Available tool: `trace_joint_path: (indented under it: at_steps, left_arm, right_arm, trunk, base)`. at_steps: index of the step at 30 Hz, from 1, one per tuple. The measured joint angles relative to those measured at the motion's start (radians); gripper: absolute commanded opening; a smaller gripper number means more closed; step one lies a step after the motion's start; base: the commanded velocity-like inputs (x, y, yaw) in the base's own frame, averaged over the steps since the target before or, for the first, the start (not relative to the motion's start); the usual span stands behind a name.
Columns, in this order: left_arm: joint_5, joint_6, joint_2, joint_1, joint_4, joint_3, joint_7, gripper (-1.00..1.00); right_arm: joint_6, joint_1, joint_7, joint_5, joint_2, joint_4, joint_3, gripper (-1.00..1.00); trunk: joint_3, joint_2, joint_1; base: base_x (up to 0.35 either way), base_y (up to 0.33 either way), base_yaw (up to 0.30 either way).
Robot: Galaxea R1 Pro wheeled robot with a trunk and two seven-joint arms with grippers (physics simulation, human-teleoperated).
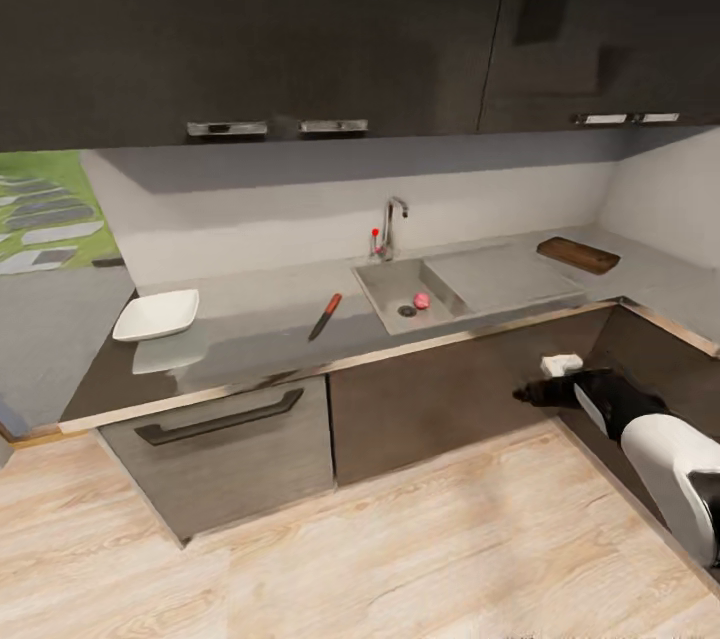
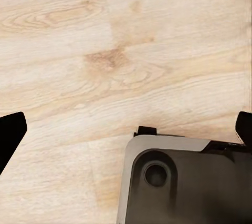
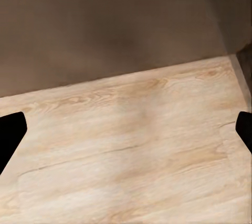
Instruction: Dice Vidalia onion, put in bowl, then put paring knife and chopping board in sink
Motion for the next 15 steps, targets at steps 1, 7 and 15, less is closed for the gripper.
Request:
trace_joint_path:
  at_steps: [1, 7, 15]
  left_arm:
    - [0.000, 0.000, 0.000, 0.000, 0.000, 0.000, 0.000, 1.00]
    - [0.000, 0.000, 0.000, 0.000, 0.000, 0.000, 0.000, 1.00]
    - [0.000, 0.000, 0.000, 0.000, 0.000, 0.000, 0.000, 1.00]
  right_arm:
    - [-0.057, 0.000, -0.012, -0.002, 0.000, 0.045, 0.000, 1.00]
    - [-0.381, 0.101, -0.068, -0.003, 0.016, 0.193, 0.001, 1.00]
    - [-0.803, 0.484, -0.334, -0.012, 0.200, 0.208, 0.003, 1.00]
  trunk:
    - [0.001, 0.000, 0.000]
    - [0.007, 0.000, 0.000]
    - [0.009, 0.000, 0.000]
  base:
    - [0.000, -0.242, -0.142]
    - [0.000, -0.242, -0.099]
    - [0.000, -0.242, -0.011]
